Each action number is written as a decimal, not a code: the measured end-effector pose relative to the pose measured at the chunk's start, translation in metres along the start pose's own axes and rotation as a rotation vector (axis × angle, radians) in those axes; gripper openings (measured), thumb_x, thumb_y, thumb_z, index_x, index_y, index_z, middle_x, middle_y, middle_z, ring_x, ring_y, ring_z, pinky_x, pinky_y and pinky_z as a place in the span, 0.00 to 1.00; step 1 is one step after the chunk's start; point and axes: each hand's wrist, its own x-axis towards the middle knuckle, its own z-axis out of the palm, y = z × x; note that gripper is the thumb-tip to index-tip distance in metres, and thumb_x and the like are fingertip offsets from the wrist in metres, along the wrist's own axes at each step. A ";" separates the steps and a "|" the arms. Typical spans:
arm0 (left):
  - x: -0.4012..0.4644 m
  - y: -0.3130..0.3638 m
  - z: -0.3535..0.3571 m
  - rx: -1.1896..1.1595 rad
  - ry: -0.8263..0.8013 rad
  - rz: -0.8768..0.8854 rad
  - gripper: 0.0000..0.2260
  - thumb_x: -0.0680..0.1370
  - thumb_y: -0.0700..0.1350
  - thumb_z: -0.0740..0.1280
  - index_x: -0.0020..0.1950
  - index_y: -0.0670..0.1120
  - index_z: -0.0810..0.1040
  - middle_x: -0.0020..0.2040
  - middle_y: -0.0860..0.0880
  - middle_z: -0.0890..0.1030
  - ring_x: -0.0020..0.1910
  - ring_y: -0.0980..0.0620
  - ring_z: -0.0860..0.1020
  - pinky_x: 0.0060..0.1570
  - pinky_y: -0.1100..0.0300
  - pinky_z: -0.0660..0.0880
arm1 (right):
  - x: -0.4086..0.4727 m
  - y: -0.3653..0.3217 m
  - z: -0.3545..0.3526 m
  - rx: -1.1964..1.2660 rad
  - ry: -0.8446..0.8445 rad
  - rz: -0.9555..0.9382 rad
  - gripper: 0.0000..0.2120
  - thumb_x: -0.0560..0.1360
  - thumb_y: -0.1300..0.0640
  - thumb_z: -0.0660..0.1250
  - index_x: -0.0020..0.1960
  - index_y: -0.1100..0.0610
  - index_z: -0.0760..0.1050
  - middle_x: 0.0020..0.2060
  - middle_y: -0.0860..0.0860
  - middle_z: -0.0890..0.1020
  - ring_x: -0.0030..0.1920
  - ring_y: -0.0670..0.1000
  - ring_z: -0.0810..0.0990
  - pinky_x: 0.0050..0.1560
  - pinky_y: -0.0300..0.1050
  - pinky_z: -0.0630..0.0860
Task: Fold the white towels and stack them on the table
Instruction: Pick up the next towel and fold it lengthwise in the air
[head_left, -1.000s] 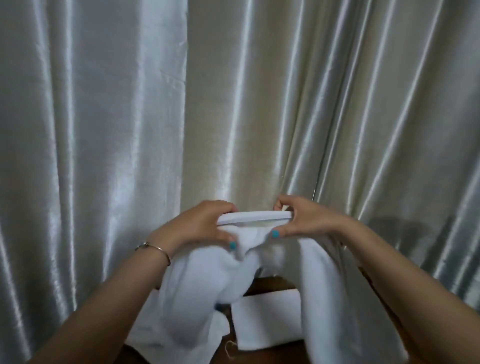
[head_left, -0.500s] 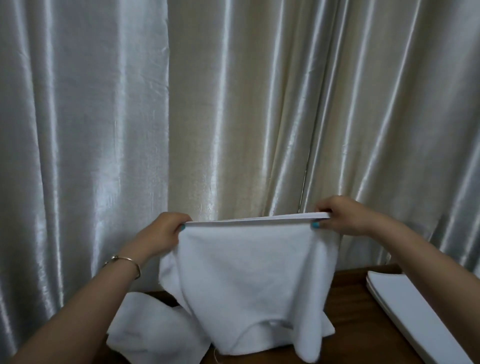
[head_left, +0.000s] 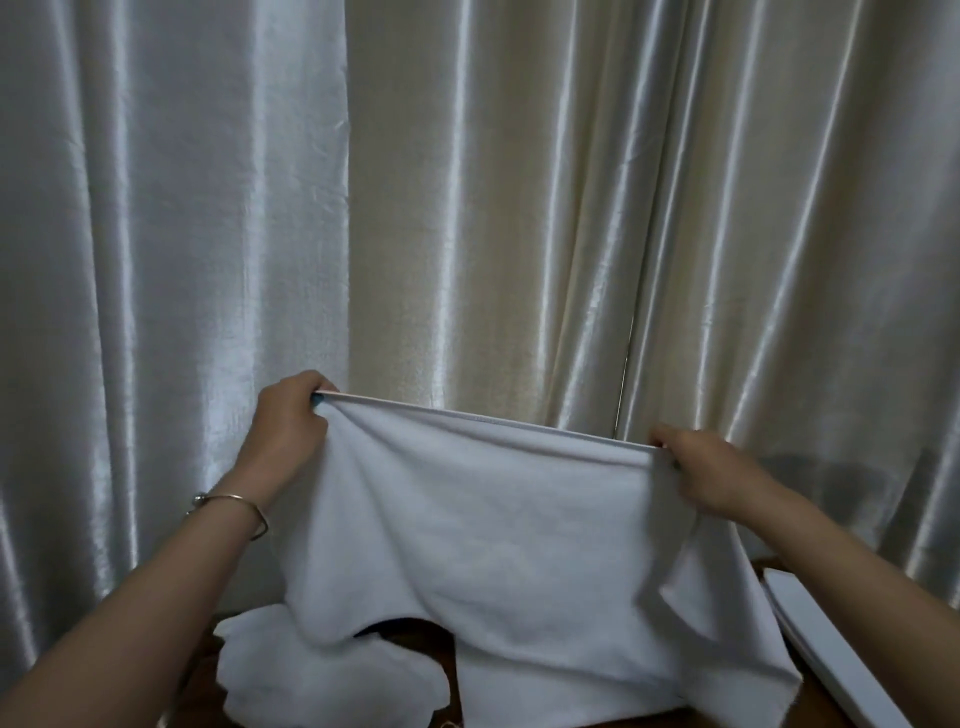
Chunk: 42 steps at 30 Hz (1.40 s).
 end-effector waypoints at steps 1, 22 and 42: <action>0.001 -0.004 -0.004 0.006 0.003 -0.022 0.18 0.66 0.25 0.57 0.45 0.41 0.79 0.44 0.47 0.79 0.43 0.51 0.72 0.37 0.66 0.64 | 0.000 0.002 0.001 0.031 0.007 0.005 0.12 0.69 0.67 0.62 0.43 0.50 0.69 0.43 0.53 0.80 0.47 0.57 0.79 0.37 0.45 0.70; -0.013 0.028 0.014 -0.082 -0.373 -0.061 0.13 0.77 0.37 0.58 0.52 0.43 0.82 0.54 0.46 0.82 0.53 0.51 0.76 0.51 0.63 0.65 | -0.018 -0.130 0.090 0.409 -0.393 -0.024 0.21 0.70 0.37 0.67 0.60 0.43 0.72 0.54 0.45 0.80 0.53 0.49 0.80 0.56 0.48 0.75; 0.015 0.036 -0.054 -0.119 0.034 -0.081 0.11 0.79 0.40 0.60 0.55 0.41 0.79 0.53 0.42 0.81 0.56 0.45 0.77 0.50 0.70 0.68 | -0.037 -0.119 0.192 0.666 -0.380 0.262 0.12 0.79 0.47 0.59 0.45 0.51 0.78 0.45 0.50 0.81 0.49 0.53 0.79 0.51 0.48 0.75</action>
